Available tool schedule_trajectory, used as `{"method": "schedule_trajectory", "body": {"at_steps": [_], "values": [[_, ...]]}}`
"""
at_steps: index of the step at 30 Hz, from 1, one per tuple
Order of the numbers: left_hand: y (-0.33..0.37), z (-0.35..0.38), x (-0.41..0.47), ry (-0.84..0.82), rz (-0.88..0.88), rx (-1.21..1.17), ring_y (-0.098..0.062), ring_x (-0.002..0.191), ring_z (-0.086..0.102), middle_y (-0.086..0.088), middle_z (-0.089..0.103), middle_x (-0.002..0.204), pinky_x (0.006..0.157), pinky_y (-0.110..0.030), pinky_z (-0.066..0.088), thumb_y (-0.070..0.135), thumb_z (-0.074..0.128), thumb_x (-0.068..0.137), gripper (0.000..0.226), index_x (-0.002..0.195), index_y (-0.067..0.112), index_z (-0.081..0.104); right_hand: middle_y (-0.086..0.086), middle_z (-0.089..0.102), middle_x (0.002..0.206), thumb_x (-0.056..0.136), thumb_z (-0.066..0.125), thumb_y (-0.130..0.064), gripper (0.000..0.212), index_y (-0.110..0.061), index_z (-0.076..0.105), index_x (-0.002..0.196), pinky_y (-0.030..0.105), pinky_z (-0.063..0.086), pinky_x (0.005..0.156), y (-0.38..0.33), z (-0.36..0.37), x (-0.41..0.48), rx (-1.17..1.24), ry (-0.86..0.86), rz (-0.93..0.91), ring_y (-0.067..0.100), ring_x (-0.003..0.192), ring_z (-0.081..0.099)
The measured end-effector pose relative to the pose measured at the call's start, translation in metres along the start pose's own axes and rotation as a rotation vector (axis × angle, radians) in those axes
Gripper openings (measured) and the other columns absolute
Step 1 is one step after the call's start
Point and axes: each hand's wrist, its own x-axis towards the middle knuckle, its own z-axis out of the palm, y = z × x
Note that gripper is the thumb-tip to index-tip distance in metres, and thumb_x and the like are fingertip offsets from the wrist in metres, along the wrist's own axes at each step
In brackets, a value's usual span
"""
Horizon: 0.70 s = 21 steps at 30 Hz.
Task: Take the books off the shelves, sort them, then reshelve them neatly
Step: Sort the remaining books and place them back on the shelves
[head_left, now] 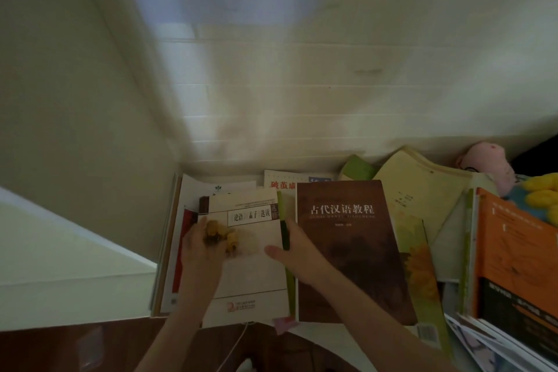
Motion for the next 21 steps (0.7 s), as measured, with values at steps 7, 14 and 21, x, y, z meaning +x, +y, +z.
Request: {"method": "schedule_trajectory", "body": {"at_steps": [7,14,21], "values": [[-0.012,-0.005,0.009,-0.131,-0.240,0.052,-0.033,0.132,0.037,-0.011,0.040,0.142,0.104,-0.039,0.032,0.028,0.052,0.096,0.057,0.144,0.008,0.030,0.014,0.033,0.149,0.085,0.071,-0.016,0.106,-0.012,-0.012,0.150,0.037,0.040,0.108,-0.003,0.021,0.031,-0.072,0.031,0.204,0.027,0.131,0.043],[-0.013,-0.006,0.018,-0.126,-0.340,-0.028,-0.034,0.116,0.051,-0.010,0.051,0.132,0.098,-0.041,0.041,0.034,0.066,0.085,0.065,0.140,0.015,0.036,0.005,0.020,0.151,0.075,0.073,0.006,0.122,-0.027,-0.016,0.151,0.030,0.026,0.111,0.000,0.013,0.010,-0.021,0.094,0.104,0.020,0.139,0.025],[-0.030,0.002,0.027,-0.189,-0.341,-0.088,-0.029,0.105,0.059,-0.007,0.062,0.117,0.094,-0.047,0.047,0.066,0.066,0.043,0.094,0.124,0.021,0.053,0.004,0.020,0.142,0.079,0.062,0.013,0.106,-0.039,0.001,0.149,0.032,0.028,0.108,-0.002,0.017,0.000,-0.009,0.165,0.009,0.026,0.138,0.022]]}}
